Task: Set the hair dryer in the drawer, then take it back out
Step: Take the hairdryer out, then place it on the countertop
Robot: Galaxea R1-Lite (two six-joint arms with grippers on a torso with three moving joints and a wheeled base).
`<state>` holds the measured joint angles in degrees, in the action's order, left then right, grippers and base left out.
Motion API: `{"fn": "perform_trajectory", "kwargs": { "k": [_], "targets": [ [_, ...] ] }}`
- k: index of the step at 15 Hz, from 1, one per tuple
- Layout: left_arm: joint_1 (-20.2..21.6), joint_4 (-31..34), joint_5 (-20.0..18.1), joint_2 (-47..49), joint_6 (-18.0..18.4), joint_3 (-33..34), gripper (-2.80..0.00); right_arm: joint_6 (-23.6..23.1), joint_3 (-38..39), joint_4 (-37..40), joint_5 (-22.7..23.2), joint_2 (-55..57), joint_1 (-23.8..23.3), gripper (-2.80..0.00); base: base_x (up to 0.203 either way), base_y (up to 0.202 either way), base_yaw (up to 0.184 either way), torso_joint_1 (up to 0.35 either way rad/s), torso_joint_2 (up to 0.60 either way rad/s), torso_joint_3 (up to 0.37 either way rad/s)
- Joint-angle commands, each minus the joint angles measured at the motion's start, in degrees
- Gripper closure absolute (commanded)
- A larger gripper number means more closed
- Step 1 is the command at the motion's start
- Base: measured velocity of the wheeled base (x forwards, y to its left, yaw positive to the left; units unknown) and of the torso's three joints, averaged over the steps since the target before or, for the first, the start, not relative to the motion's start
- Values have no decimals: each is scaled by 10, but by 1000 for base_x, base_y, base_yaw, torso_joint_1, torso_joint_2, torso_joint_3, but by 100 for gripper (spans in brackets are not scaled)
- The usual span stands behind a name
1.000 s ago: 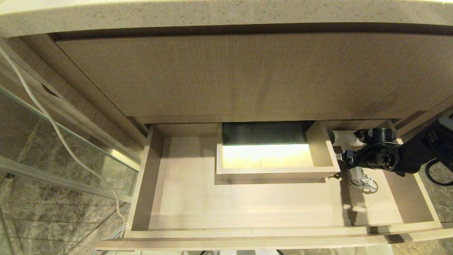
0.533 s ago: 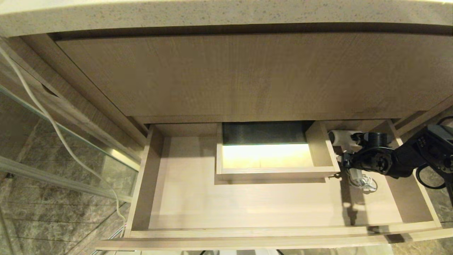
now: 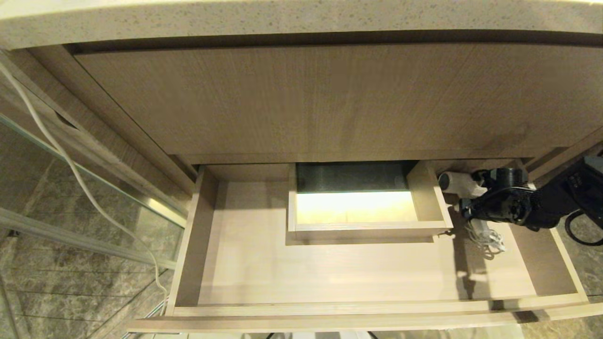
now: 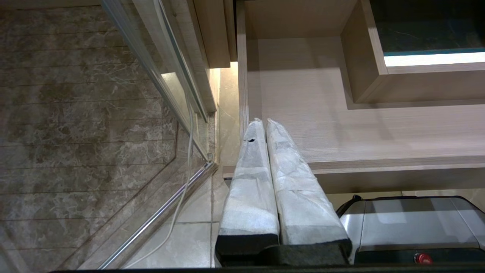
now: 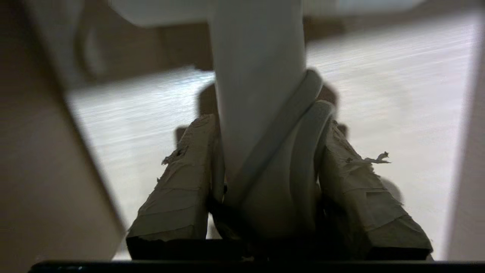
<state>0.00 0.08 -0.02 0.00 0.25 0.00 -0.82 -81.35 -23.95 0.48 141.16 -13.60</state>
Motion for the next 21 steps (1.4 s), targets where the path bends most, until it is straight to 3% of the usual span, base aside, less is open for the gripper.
{"fn": "perform_trajectory", "kwargs": {
  "k": [1, 9, 15, 21],
  "targets": [
    [0, 0, 0, 0, 0, 1, 0, -1, 15, 21, 0, -64, -4, 0, 0, 0, 0, 0, 0, 0],
    [0, 0, 0, 0, 0, 1, 0, -37, 154, 86, 1, -194, -14, 0, 0, 0, 0, 0, 0, 0],
    [0, 0, 0, 0, 0, 1, 0, -64, 227, 180, -3, -343, -14, 0, 0, 0, 0, 0, 0, 0],
    [0, 0, 0, 0, 0, 0, 0, -71, 328, 199, -90, -540, -12, 0, 0, 0, 0, 0, 0, 0]
  ]
}}
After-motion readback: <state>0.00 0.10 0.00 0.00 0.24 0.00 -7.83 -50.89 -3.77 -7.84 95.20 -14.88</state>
